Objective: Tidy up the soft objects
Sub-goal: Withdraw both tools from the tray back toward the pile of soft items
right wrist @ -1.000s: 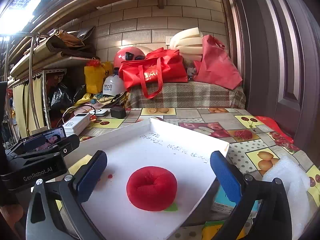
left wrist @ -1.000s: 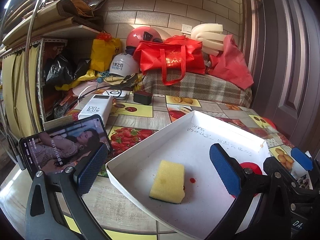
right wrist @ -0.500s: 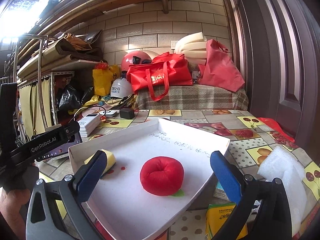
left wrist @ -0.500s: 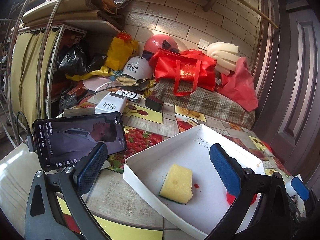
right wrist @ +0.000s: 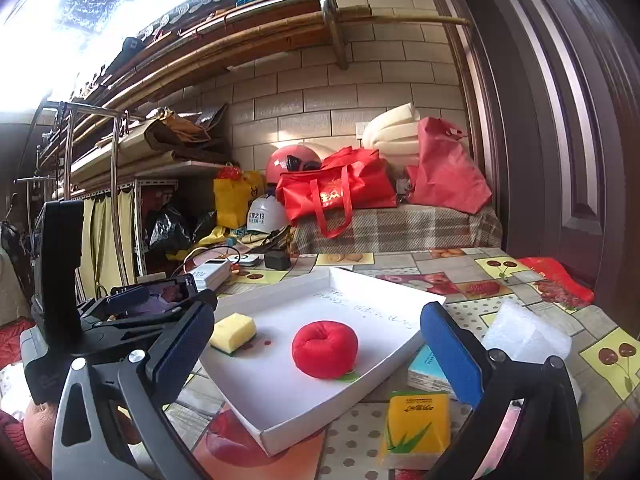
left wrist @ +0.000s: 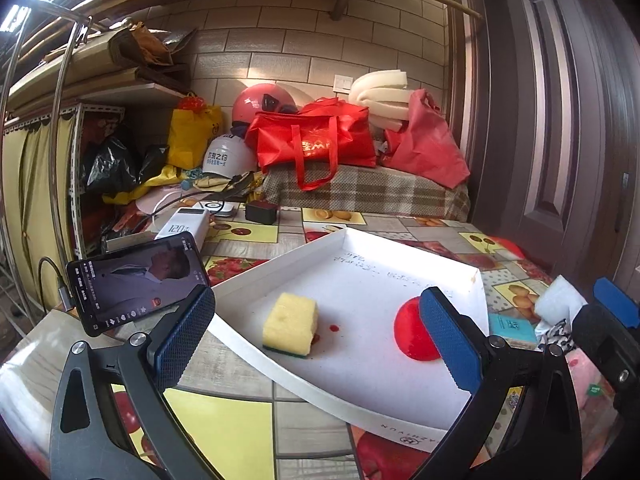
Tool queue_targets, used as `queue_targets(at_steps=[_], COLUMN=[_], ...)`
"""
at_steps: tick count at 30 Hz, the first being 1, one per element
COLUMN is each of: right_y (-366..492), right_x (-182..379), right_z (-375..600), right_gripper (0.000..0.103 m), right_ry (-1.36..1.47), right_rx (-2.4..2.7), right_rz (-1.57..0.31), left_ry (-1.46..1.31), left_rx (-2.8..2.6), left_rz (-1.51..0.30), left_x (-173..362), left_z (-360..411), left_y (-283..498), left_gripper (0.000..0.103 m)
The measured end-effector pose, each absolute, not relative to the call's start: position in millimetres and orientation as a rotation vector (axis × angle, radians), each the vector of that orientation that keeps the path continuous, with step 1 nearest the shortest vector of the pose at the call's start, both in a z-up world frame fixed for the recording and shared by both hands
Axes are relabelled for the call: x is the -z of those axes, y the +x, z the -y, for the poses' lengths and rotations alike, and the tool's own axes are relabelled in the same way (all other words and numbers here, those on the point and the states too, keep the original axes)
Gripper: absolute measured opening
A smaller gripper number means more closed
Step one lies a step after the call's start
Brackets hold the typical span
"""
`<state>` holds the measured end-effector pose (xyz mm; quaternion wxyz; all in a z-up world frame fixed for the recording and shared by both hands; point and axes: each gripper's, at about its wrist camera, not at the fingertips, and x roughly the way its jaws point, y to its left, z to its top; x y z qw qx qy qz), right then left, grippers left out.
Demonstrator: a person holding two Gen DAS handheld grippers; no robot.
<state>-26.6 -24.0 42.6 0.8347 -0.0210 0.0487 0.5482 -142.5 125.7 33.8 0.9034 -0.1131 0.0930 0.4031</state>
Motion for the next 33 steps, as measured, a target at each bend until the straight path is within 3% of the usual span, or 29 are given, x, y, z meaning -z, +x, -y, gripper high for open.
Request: queue_targets(at_steps=[11,33], right_y=[-7,-6], right_x=[-46,-43], right_z=[61,60], right_gripper=[0.103,0.103], right_ry=[0.118,0.095], right_rx=[-1.056,-1.042], right_rz=[-0.082,-0.108], left_ry=[-0.237,-0.171], left_rx=[-0.763,-0.714], left_rz=[-0.179,-0.216], left_x=[-36,-33], left_z=[-115,-101], left_y=[-139,-129], left_gripper=[0.103,0.103])
